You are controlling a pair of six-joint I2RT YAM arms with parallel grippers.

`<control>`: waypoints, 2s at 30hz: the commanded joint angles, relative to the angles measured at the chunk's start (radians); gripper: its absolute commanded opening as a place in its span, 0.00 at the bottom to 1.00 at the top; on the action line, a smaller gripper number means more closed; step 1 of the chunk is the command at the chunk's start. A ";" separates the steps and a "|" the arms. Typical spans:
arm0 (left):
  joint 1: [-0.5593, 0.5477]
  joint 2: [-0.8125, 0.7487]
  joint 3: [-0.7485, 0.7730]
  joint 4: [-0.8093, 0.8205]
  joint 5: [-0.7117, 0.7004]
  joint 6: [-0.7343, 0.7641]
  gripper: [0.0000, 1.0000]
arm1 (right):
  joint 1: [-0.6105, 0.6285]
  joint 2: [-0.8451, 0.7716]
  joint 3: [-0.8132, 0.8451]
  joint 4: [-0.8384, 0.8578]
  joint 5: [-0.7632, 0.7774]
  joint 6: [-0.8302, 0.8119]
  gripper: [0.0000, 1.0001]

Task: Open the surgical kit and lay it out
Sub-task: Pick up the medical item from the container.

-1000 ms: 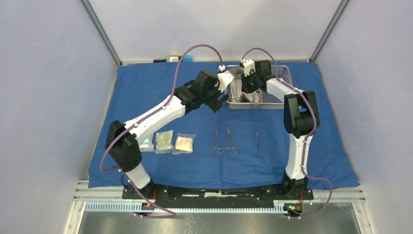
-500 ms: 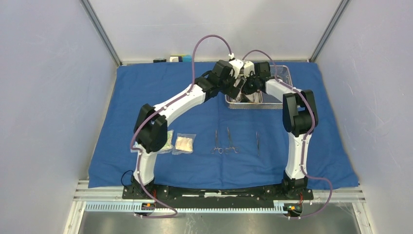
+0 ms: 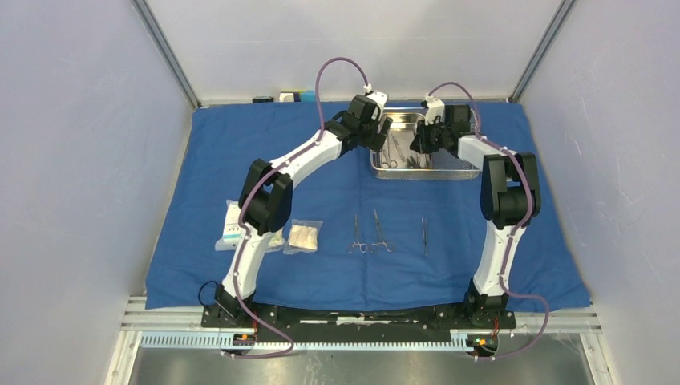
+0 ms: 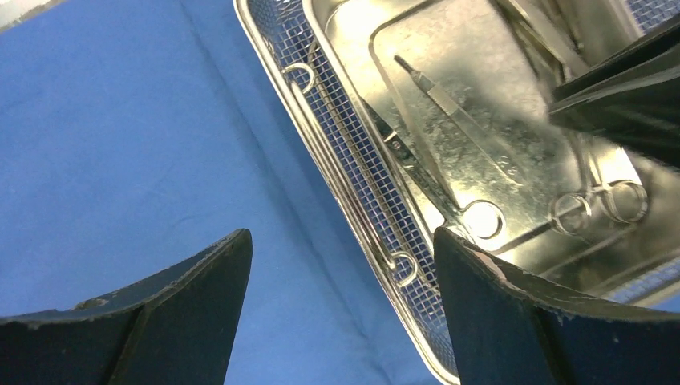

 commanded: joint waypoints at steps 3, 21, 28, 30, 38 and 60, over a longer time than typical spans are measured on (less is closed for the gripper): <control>-0.008 0.064 0.065 -0.010 -0.071 -0.080 0.83 | -0.012 -0.103 0.020 0.038 -0.145 0.015 0.24; 0.011 0.168 0.169 -0.137 -0.121 -0.143 0.54 | -0.051 -0.214 -0.043 -0.037 -0.146 -0.068 0.25; 0.046 0.131 0.144 -0.151 -0.117 -0.154 0.52 | -0.060 -0.220 -0.058 -0.037 -0.097 -0.101 0.27; 0.051 0.113 0.137 -0.151 -0.112 -0.147 0.52 | -0.058 -0.204 -0.037 -0.050 -0.079 -0.117 0.29; 0.052 0.077 0.110 -0.148 -0.043 -0.152 0.63 | 0.012 -0.048 0.188 -0.125 0.090 -0.191 0.41; 0.052 -0.038 0.086 -0.120 0.034 -0.078 0.89 | 0.080 0.200 0.403 -0.236 0.389 -0.329 0.51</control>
